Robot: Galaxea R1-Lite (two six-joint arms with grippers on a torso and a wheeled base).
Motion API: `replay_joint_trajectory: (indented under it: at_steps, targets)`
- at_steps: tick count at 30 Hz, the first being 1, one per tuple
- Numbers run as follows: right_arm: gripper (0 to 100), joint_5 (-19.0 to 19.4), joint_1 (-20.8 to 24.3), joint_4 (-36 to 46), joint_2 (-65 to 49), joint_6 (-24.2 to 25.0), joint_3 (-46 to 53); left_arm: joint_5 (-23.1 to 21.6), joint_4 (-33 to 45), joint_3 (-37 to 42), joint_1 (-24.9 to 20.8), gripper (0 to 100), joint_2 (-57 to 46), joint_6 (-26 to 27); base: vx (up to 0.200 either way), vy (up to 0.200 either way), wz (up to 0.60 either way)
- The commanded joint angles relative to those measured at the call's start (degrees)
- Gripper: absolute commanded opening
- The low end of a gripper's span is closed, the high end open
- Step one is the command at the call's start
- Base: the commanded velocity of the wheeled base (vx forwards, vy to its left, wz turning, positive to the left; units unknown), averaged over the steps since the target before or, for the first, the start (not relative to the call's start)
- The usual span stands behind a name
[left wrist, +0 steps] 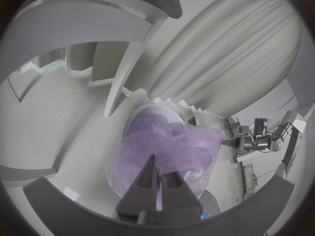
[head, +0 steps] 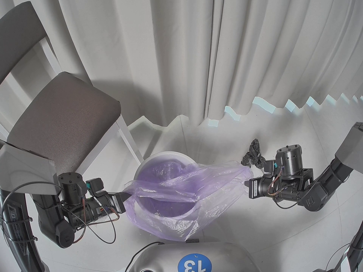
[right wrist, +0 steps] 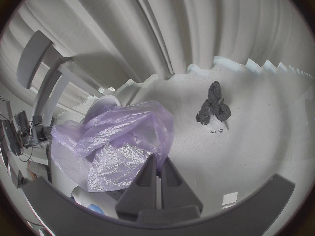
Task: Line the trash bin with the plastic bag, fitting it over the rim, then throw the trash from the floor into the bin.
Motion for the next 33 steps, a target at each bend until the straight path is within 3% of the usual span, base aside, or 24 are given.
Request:
replay_joint_trajectory:
  at_steps: [1,11,20,24,28,33]
  targets:
    - [0,0.0,-2.0,-0.2,1.8,-0.1,-1.4,-0.6,-1.0,0.1,0.4,0,0.4,-0.2,0.000,0.000,0.00]
    - [0,0.2,-4.9,0.3,1.3,-2.3,-1.1,0.0,-1.0,-3.9,-0.6,0,5.8,-5.0,0.000,0.000,0.00]
    - [0,0.2,3.4,-0.3,-5.2,-2.5,4.5,9.0,-1.0,-9.4,-5.3,0,6.6,-14.9,0.000,0.000,0.00]
    - [0,0.0,6.9,-0.2,-8.5,-2.4,6.5,10.7,-1.0,-10.1,-8.2,0,6.5,-17.9,0.000,0.000,0.00]
    - [0,0.0,8.7,0.3,-10.6,-2.4,7.4,11.9,-1.0,-10.9,-10.7,0,6.5,-18.3,0.000,0.000,0.00]
    - [0,0.0,8.9,0.3,-9.9,-2.5,7.5,13.1,-1.0,-11.8,-10.4,0,7.8,-18.4,0.000,0.000,0.00]
